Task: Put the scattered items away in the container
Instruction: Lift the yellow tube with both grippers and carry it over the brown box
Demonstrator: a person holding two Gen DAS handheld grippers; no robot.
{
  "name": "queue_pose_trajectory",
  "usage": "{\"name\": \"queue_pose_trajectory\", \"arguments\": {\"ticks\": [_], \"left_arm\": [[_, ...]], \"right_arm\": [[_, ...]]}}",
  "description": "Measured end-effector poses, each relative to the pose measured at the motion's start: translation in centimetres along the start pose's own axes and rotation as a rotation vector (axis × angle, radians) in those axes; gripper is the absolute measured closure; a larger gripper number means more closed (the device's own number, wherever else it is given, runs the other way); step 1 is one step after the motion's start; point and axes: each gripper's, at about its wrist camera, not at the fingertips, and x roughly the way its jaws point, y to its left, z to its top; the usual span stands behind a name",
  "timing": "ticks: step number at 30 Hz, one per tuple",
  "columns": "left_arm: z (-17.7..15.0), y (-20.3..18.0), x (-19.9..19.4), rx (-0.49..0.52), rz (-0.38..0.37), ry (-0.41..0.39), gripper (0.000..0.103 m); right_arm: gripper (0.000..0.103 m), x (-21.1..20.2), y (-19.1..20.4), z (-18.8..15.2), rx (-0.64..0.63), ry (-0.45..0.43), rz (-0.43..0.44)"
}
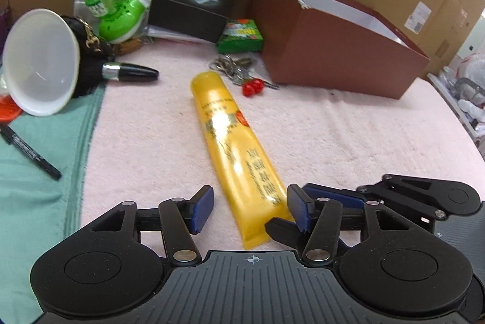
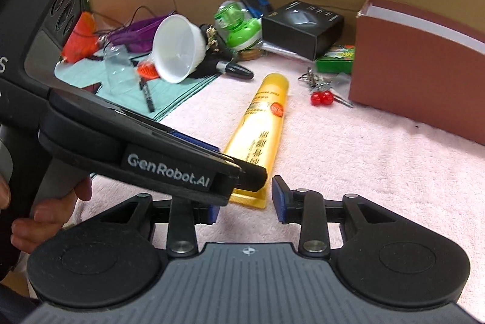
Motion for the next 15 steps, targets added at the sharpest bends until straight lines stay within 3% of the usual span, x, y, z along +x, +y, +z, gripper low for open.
{"name": "queue_pose_trajectory", "arguments": {"ticks": [2, 6, 15], "left_arm": [[0.6, 0.6, -0.1, -0.014, 0.021, -0.013, 0.026], [2.2, 1.6, 0.3, -0.029, 0.021, -0.02, 0.026], [4.3, 1.4, 3.0, 0.001, -0.013, 0.017, 0.04]], "right_arm": [[0.059, 0.4, 0.0, 0.3, 0.004, -0.008, -0.003], [0.057, 1.3, -0.2, 0.8, 0.014, -0.017, -0.015], [0.056, 3.4, -0.8, 2.2, 0.039, -0.025, -0.021]]}}
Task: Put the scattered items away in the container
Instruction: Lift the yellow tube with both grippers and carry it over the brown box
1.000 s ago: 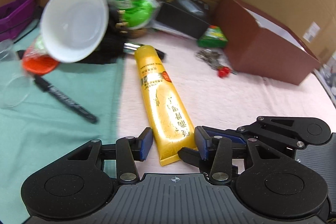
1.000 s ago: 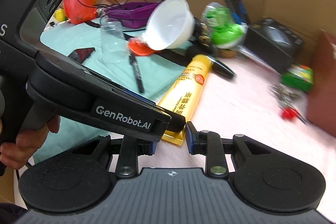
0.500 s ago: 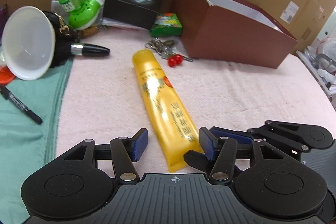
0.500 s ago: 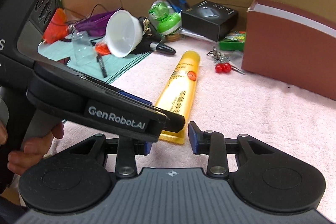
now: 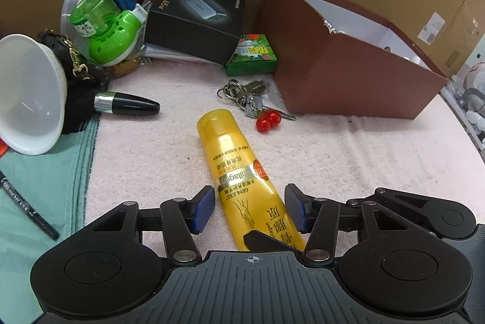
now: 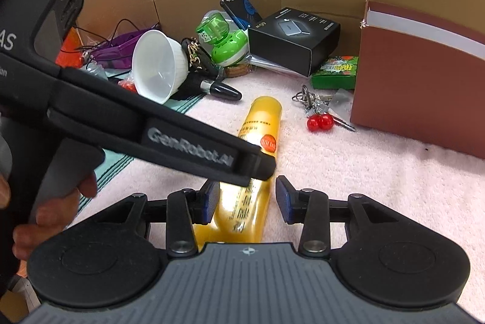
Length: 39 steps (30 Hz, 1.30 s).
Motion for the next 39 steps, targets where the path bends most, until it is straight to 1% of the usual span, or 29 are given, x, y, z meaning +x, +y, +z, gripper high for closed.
{"name": "queue_pose_trajectory", "arguments": {"ticks": [1, 2, 3, 4, 6, 7, 8, 11, 13, 15, 17, 19, 21, 22, 26, 27, 28, 34, 39], "left_arm": [[0.1, 0.2, 0.2, -0.006, -0.003, 0.002, 0.04], [0.3, 0.4, 0.4, -0.015, -0.008, 0.005, 0.042], [0.4, 0.6, 0.6, -0.02, -0.011, 0.006, 0.045], [0.5, 0.7, 0.7, -0.02, -0.009, 0.008, 0.052], [0.6, 1.1, 0.8, -0.027, -0.02, 0.01, 0.052], [0.7, 1.2, 0.9, -0.029, -0.025, 0.009, 0.051], [0.7, 1.2, 0.9, -0.027, -0.028, 0.007, 0.043], [0.7, 1.5, 1.1, -0.033, -0.041, 0.004, 0.039], [0.8, 1.4, 1.1, -0.02, -0.041, 0.005, 0.043], [0.9, 1.4, 1.2, -0.01, -0.041, 0.004, 0.045], [0.9, 1.6, 1.3, -0.013, -0.041, -0.002, 0.04], [0.9, 1.6, 1.4, -0.011, -0.035, -0.01, 0.041], [0.9, 1.6, 1.4, -0.013, -0.035, -0.01, 0.046], [0.9, 1.6, 1.3, -0.015, -0.031, -0.011, 0.052], [0.4, 1.5, 0.8, -0.03, -0.024, -0.013, 0.056], [0.2, 1.4, 0.5, -0.039, -0.024, -0.019, 0.056], [0.1, 1.3, 0.4, -0.047, -0.026, -0.011, 0.056], [-0.5, -0.3, -0.7, -0.035, -0.026, -0.019, 0.056], [0.5, -2.5, -2.6, -0.005, -0.045, -0.057, 0.056]], "right_arm": [[0.055, 0.2, -0.1, 0.1, 0.007, 0.0, -0.001], [0.054, 0.4, -0.2, 0.3, 0.015, -0.001, 0.003], [0.053, 0.5, -0.4, 0.4, 0.026, 0.0, 0.004], [0.053, 0.6, -0.5, 0.5, 0.036, 0.0, 0.006], [0.053, 0.9, -0.7, 0.7, 0.048, -0.003, 0.007], [0.05, 1.1, -0.7, 0.8, 0.052, -0.004, 0.007], [0.049, 1.3, -0.7, 0.8, 0.056, -0.002, 0.01], [0.046, 1.9, -0.7, 0.9, 0.068, 0.009, 0.016], [0.044, 2.2, -0.5, 0.8, 0.057, 0.007, 0.01], [0.044, 2.2, -0.3, 0.8, 0.039, 0.004, 0.0], [0.044, 2.3, -0.4, 0.8, 0.041, 0.003, 0.002], [0.043, 2.6, -0.5, 0.9, 0.042, 0.001, 0.0], [0.043, 2.9, -0.4, 0.9, 0.028, -0.009, -0.013], [0.043, 3.0, -0.2, 0.9, 0.019, -0.015, -0.021], [0.045, 2.8, 0.1, 0.9, 0.023, -0.009, -0.042], [0.047, 2.6, 0.1, 0.8, 0.027, -0.007, -0.041], [0.052, 2.4, 0.1, 0.7, 0.033, -0.008, -0.038], [0.052, 0.9, -0.1, 0.1, 0.067, 0.0, -0.028], [0.053, -1.4, -0.4, 0.0, 0.068, -0.046, -0.046]]}}
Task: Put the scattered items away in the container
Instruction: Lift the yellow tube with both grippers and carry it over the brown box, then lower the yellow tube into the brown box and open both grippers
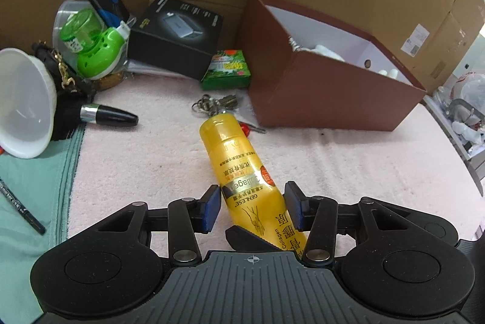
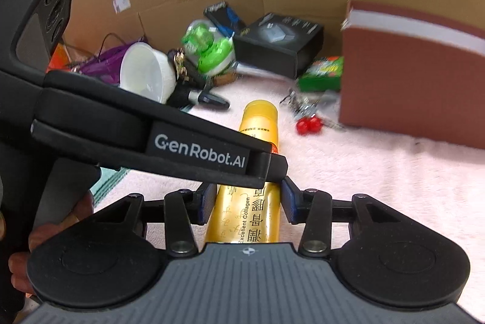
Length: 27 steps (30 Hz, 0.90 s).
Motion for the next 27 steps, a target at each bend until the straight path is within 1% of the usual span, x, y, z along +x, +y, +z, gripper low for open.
{"name": "queue_pose_trajectory", "arguments": {"ticks": [5, 8, 14, 18, 24, 27], "left_arm": [[2.2, -3.0, -1.4, 0.048, -0.018, -0.052, 0.056], [4.4, -4.8, -1.8, 0.067, -0.049, -0.083, 0.056], [9.1, -9.6, -1.9, 0.154, -0.078, -0.174, 0.056], [12.4, -12.5, -0.7, 0.181, -0.124, -0.205, 0.056], [16.3, -16.8, 2.3, 0.23, -0.194, -0.233, 0.056], [17.9, -18.3, 4.5, 0.236, -0.22, -0.224, 0.056]], "right_arm": [[0.052, -2.7, -1.2, 1.0, 0.012, -0.07, -0.02], [0.053, -4.2, -2.3, 2.1, 0.014, -0.119, -0.042], [0.053, -6.9, -5.4, 5.1, 0.017, -0.229, -0.104], [0.053, -8.1, -8.4, 7.5, 0.019, -0.287, -0.139], [0.053, -9.0, -13.4, 10.4, 0.017, -0.332, -0.222], [0.053, -9.1, -15.7, 11.1, 0.018, -0.353, -0.252]]}}
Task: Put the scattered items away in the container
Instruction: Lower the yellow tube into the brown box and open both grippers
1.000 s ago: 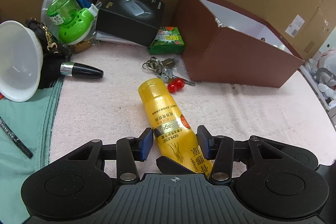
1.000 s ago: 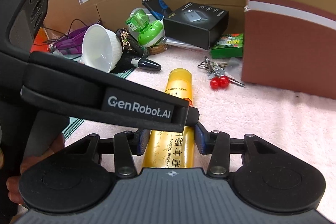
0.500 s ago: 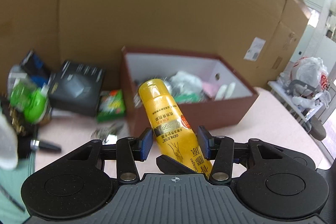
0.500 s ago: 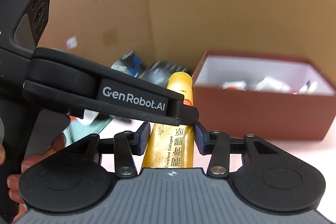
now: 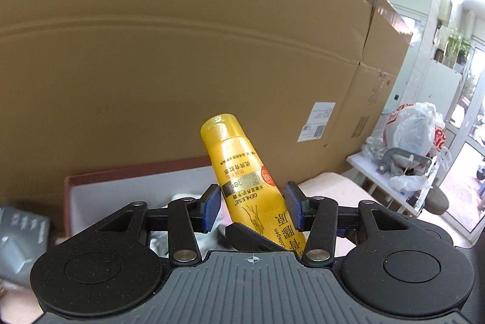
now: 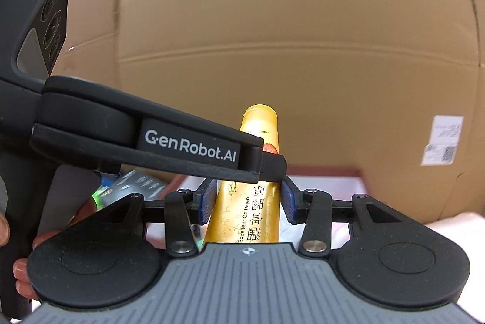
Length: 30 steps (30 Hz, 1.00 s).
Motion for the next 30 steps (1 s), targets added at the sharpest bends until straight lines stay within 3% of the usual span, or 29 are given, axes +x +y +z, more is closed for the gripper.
{"name": "queue_pose_trajectory", "arguments": {"ticks": [12, 16, 20, 24, 28, 30], "left_arm": [[-0.4, 1.5, 10.4, -0.063, -0.039, 0.124, 0.055], [-0.2, 2.3, 11.9, -0.107, -0.061, 0.142, 0.055], [-0.1, 2.0, 12.4, -0.075, -0.032, 0.136, 0.053], [-0.3, 2.4, 13.4, -0.1, -0.044, 0.176, 0.05], [-0.8, 2.0, 14.4, -0.089, -0.04, 0.195, 0.051], [-0.9, 1.7, 14.5, -0.071, -0.026, 0.185, 0.04]], "right_arm": [[0.055, 5.7, -6.9, -2.2, 0.045, 0.074, -0.051], [0.055, 6.7, -8.4, -2.7, 0.093, 0.081, -0.037], [0.058, 7.5, -8.8, -2.6, 0.085, 0.084, -0.052], [0.07, 7.8, -9.3, -3.1, 0.087, 0.105, -0.048], [0.07, 7.9, -10.0, -3.9, 0.102, 0.133, -0.059], [0.067, 8.0, -10.2, -4.2, 0.095, 0.148, -0.065]]}}
